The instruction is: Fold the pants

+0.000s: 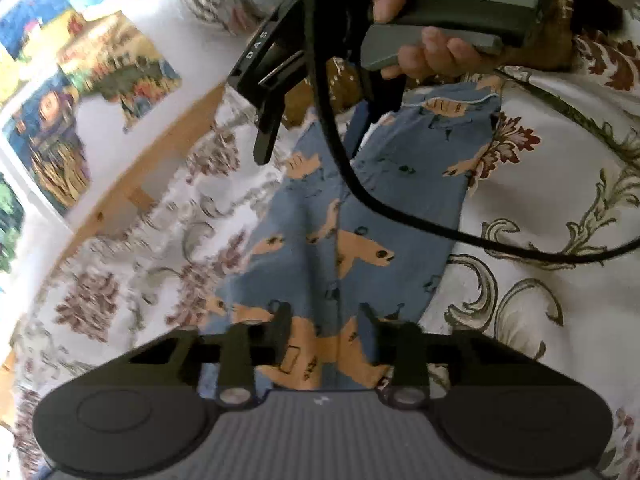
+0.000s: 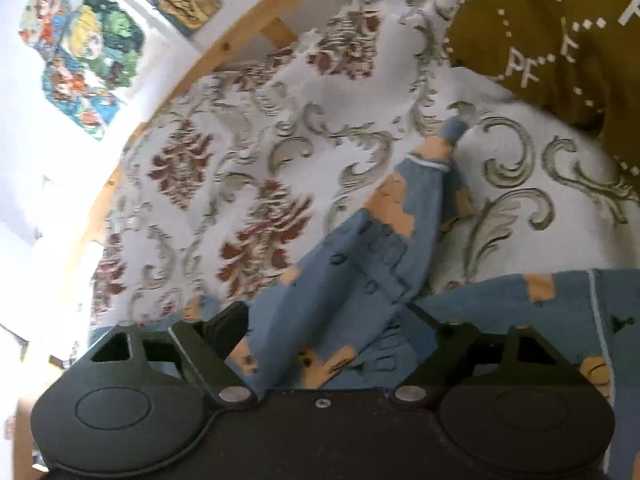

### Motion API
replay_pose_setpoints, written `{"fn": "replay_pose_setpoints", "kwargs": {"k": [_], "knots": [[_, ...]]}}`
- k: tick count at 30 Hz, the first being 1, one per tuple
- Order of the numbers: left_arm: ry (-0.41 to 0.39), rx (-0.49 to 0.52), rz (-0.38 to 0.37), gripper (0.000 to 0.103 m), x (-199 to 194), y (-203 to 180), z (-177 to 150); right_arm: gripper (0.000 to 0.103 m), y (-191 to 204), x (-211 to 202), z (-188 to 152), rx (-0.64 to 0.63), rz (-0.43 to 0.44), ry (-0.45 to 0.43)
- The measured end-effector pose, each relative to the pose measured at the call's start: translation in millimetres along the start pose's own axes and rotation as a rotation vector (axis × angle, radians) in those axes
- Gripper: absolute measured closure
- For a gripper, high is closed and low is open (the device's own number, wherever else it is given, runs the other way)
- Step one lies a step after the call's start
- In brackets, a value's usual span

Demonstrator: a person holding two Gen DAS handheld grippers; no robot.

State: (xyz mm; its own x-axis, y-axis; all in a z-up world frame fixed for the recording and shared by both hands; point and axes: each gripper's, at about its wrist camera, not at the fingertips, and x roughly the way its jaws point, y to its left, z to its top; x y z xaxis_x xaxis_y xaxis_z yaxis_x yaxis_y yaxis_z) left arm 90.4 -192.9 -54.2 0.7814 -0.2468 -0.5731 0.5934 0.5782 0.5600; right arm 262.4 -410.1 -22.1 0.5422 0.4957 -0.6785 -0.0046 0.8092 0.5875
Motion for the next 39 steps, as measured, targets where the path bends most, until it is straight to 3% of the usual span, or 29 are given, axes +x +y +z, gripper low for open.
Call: {"fn": "replay_pose_setpoints", "kwargs": {"k": [6,10,11,14,15,17,21,29,36,39], "knots": [[0.093,-0.018,-0.018,0.072,18,5,1,0.036,-10,8,5,0.03,-0.12,-0.015],[0.118,-0.028,0.0,0.067,19,7,0,0.04,-15,15,12,0.06,-0.142,-0.032],[0.125,-0.025,0.0,0.067,20,6,-1,0.047,-16,18,14,0.063,-0.149,-0.036],[0.129,-0.017,0.001,0.072,20,5,-1,0.09,-18,24,19,0.065,-0.173,-0.046],[0.132,-0.01,-0.003,0.08,21,4,-1,0.098,-18,23,20,0.062,-0.177,-0.057],[0.136,0.009,0.007,0.088,23,2,-2,0.103,-17,18,20,0.05,-0.162,-0.086],[0.133,0.0,-0.002,0.099,24,7,-4,0.103,-8,-4,19,-0.022,-0.143,-0.152],[0.073,-0.01,-0.015,0.1,6,14,-3,0.103,10,-54,9,-0.094,-0.146,-0.235],[-0.037,0.053,-0.064,0.1,-25,12,-7,0.103,11,-115,-45,-0.134,-0.235,-0.304],[-0.064,0.098,-0.093,0.1,-31,11,-15,0.103,4,-119,-75,-0.132,-0.294,-0.298]]}}
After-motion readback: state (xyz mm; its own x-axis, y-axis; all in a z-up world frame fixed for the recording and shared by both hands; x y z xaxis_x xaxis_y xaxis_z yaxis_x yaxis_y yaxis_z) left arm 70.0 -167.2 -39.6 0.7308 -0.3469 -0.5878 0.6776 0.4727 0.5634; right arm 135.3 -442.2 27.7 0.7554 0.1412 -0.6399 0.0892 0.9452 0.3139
